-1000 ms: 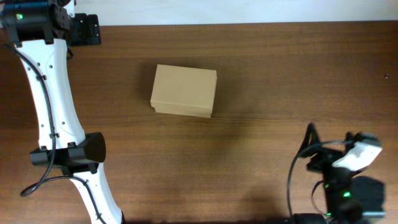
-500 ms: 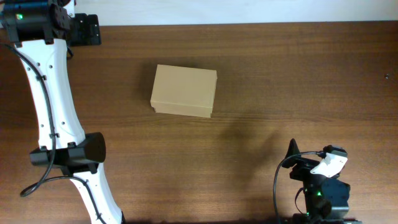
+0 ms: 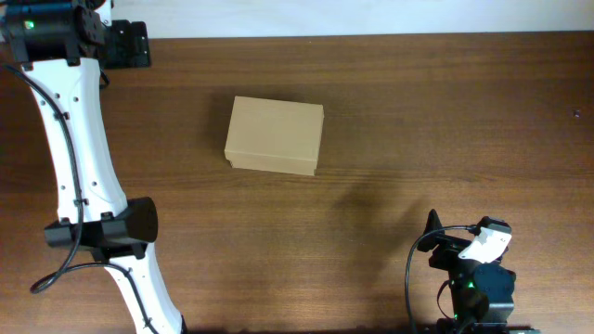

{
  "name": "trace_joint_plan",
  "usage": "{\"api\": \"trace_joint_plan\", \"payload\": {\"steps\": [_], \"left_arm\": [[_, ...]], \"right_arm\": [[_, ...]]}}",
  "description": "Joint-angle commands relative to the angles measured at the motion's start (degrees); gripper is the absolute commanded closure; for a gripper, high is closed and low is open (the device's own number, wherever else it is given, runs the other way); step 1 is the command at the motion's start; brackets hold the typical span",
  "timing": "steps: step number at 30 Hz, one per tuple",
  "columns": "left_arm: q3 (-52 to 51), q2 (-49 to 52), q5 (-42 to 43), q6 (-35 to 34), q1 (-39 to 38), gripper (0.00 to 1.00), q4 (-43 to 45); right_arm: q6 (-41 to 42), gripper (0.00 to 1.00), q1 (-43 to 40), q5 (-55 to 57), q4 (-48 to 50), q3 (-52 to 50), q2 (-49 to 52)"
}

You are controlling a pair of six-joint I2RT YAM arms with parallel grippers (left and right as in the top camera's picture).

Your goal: Pack container

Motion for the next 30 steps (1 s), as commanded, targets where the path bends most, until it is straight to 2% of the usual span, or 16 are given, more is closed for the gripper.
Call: {"api": "trace_joint_plan", "payload": {"steps": [1,8,14,25,28,30], "left_arm": [[0.2,0.0,-0.2,0.3,0.1,0.00,-0.1],[-0.1,-1.3,-0.2,0.3,0.0,0.00,-0.3],[-5.4,-13.1,-0.2,0.3,-2.1,0.00,-0.2],[-48.6,-51.2,-0.4,0.5,-5.1,0.00,1.1],[-60.6,-61.7,-1.5,0.7,-5.1,0.00,13.7],[-69.0,-69.3,-1.2,0.7,-5.1,0.00,25.3]], "right_arm": [[0.2,0.00,0.2,0.7,0.3,-0.5,-0.7],[0.2,0.01,0.2,0.7,0.3,-0.5,-0.7],[0.2,0.01,0.2,0.7,0.3,-0.5,-0.7],[0.2,0.01,0.2,0.7,0.3,-0.5,-0.7],[0.2,0.01,0.2,0.7,0.3,-0.5,-0.7],[0.2,0.01,0.2,0.7,0.3,-0.5,-0.7]]}}
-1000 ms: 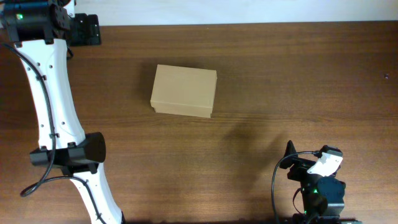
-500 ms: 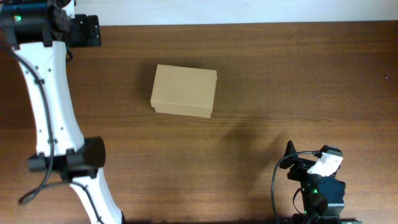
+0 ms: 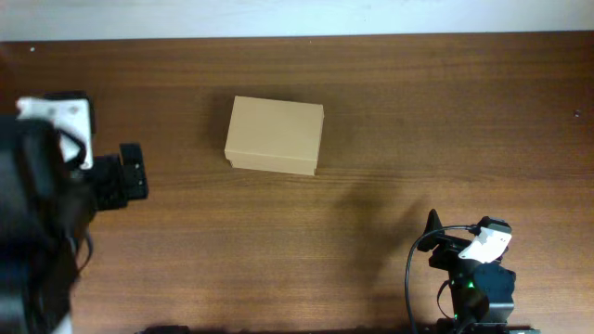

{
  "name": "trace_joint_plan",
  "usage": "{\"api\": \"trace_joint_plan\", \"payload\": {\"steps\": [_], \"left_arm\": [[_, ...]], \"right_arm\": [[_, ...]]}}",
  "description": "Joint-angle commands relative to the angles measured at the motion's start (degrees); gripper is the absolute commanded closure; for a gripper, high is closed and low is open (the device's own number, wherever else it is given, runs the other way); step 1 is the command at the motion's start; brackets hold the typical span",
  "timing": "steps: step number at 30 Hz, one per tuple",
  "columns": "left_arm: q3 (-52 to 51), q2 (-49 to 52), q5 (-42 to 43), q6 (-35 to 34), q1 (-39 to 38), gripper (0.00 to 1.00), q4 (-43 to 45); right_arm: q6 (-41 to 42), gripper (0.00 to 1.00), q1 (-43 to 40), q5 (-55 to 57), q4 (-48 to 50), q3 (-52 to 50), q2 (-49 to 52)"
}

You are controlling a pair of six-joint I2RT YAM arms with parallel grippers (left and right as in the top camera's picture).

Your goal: Pack container

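Note:
A closed tan cardboard box [image 3: 276,135] lies on the wooden table [image 3: 418,111], a little left of centre in the overhead view. My left gripper [image 3: 137,173] is a dark shape to the box's left, apart from it, with nothing visible in it; its jaws cannot be made out. The left arm rises close to the camera and blurs the lower left corner. My right gripper [image 3: 432,223] rests folded at the table's front right, far from the box, and its jaws are hidden too.
A pale wall strip [image 3: 297,17] runs along the table's far edge. The right arm's base and cables [image 3: 473,283] sit at the front right.
The left gripper has moved from the table's far left corner to a spot nearer the front, level with the box's front edge. The left arm now stands higher toward the camera. Box and right arm are unchanged.

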Motion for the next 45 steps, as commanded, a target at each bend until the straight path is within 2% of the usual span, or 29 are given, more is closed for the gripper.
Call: {"api": "trace_joint_plan", "payload": {"steps": [1,7,12,16,22,34,45], "left_arm": [[-12.5,-9.4,-0.7,0.7,0.0,0.00,12.1],[-36.1,-29.4,-0.7,0.7,0.0,0.00,42.2],[-55.0,-43.7,-0.7,0.7,-0.1,0.00,58.5],[-67.7,-50.9,-0.7,0.7,-0.1,0.00,66.5],[-80.0,-56.1,-0.7,0.7,-0.1,0.00,68.8],[-95.8,-61.8,-0.7,0.7,-0.1,0.01,68.9],[-99.9,-62.3,-0.7,0.7,-0.1,0.00,68.9]], "right_arm": [[0.2,0.01,0.2,0.6,0.2,-0.5,-0.7],[0.2,0.01,0.2,0.6,0.2,-0.5,-0.7],[0.2,0.01,0.2,0.6,0.2,-0.5,-0.7],[0.2,0.01,0.2,0.6,0.2,-0.5,-0.7],[0.2,0.01,0.2,0.6,0.2,-0.5,-0.7],[0.2,0.01,0.2,0.6,0.2,-0.5,-0.7],[0.2,0.01,0.2,0.6,0.2,-0.5,-0.7]]}}
